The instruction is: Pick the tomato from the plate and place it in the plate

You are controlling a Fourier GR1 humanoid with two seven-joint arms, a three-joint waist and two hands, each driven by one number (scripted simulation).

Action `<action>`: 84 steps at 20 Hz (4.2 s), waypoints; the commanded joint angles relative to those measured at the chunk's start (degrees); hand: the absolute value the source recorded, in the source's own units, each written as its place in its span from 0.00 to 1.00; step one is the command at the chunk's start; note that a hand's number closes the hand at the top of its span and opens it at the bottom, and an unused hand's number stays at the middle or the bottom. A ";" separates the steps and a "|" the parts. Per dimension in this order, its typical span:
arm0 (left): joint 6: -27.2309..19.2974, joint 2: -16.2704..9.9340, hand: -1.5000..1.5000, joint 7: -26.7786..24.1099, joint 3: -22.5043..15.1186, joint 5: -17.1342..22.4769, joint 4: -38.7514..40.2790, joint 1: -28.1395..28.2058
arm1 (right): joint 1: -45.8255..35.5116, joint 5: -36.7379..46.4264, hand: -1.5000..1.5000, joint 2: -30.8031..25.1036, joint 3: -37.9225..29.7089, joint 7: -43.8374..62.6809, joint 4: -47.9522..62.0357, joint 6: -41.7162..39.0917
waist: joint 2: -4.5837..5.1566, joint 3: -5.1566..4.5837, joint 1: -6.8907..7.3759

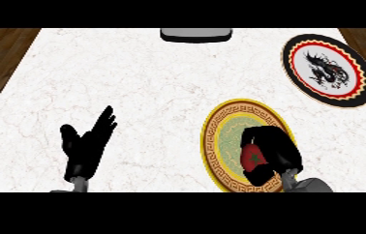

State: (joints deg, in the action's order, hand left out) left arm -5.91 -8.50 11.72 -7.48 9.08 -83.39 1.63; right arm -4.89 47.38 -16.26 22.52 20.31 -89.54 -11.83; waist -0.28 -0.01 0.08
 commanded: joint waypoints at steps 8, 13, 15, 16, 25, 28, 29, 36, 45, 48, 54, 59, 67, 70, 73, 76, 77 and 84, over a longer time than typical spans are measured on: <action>0.88 1.34 0.50 0.48 -1.95 -1.59 0.78 -1.71 | -22.51 9.87 1.00 15.94 -6.44 29.25 16.96 10.92 | 1.16 -0.02 3.60; 0.93 0.21 0.50 1.82 -0.31 -1.14 1.96 -2.37 | -30.82 18.40 1.00 16.16 -7.48 27.83 19.60 28.58 | 0.89 0.02 2.38; 1.14 0.75 0.50 2.85 -0.32 -0.26 0.82 -2.84 | -31.53 22.47 1.00 16.20 -4.70 31.12 22.07 35.54 | 0.78 0.02 2.45; 1.54 -0.26 0.50 2.41 -0.18 -0.49 -0.59 -1.50 | -35.53 23.99 1.00 16.21 -7.11 31.96 23.37 34.24 | 0.60 0.00 2.25; 2.21 -0.78 0.50 1.64 2.21 0.82 -0.12 -0.38 | -34.04 28.89 1.00 16.24 -12.32 39.44 25.04 52.83 | 0.33 0.02 0.61; 1.53 -0.64 0.50 1.12 1.63 -0.98 1.60 -1.41 | -33.95 24.01 1.00 14.51 -19.80 33.05 26.60 58.42 | 0.58 0.07 0.42; 0.25 1.17 0.50 2.18 0.41 -1.40 1.23 -1.14 | -32.66 23.03 1.00 13.46 -20.34 31.10 25.45 59.69 | 0.49 0.07 0.19; 2.00 1.54 0.50 -3.82 0.43 -2.12 2.40 2.55 | -31.34 13.73 1.00 5.22 -27.14 19.89 28.73 62.99 | 0.46 0.03 0.44; 1.08 1.97 0.50 0.01 1.42 -2.27 3.35 -3.35 | -33.17 -5.09 1.00 -7.28 -37.11 -2.39 44.75 70.25 | 1.00 0.18 1.12; 1.55 2.74 0.50 -0.35 -0.23 -2.68 1.90 -1.60 | -34.25 -10.14 1.00 -8.86 -40.15 -10.05 51.42 71.39 | 1.31 0.28 2.14; 3.37 0.59 0.50 2.05 2.19 -0.72 1.54 -4.44 | -37.15 -18.02 1.00 -14.33 -46.02 -21.46 58.18 66.33 | 1.80 0.40 3.17; 2.41 2.80 0.50 0.53 -0.19 -2.14 1.06 -3.00 | -37.08 -15.21 0.00 -18.65 -45.04 -13.25 71.47 53.96 | 2.21 0.32 4.36; 3.07 2.41 0.50 1.61 -0.65 -2.18 0.34 -2.53 | -39.23 -23.10 0.00 -19.55 -51.35 -26.93 72.16 45.56 | 2.27 0.65 4.61; 2.84 2.14 0.50 1.52 0.51 -1.88 1.07 -3.83 | -37.89 -27.59 0.00 -18.35 -55.40 -35.41 69.73 45.78 | 2.36 0.76 3.81; 2.75 2.01 0.50 2.31 0.79 -1.86 1.34 -4.68 | -38.16 -32.25 0.00 -17.21 -60.06 -40.82 68.48 47.26 | 2.30 0.72 3.53; 1.59 2.98 0.50 0.86 0.12 -2.94 1.18 -3.15 | -36.19 -36.86 0.00 -19.18 -64.70 -45.39 69.10 43.97 | 1.84 0.56 2.60; 2.42 2.38 0.50 2.59 1.23 -1.42 1.34 -3.66 | -37.07 -37.96 0.00 -19.27 -65.77 -45.20 69.80 43.89 | 1.63 0.44 2.49; 2.49 1.92 0.50 1.23 2.20 -1.50 1.31 -1.90 | -31.11 -43.50 0.00 -22.07 -69.06 -52.04 73.65 24.87 | 0.99 0.28 1.19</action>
State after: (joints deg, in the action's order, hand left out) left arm -3.11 -6.53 11.56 -6.18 7.04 -82.78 -0.27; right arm -39.16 7.05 -37.16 -44.54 -28.09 -17.19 22.26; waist 0.96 0.47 2.26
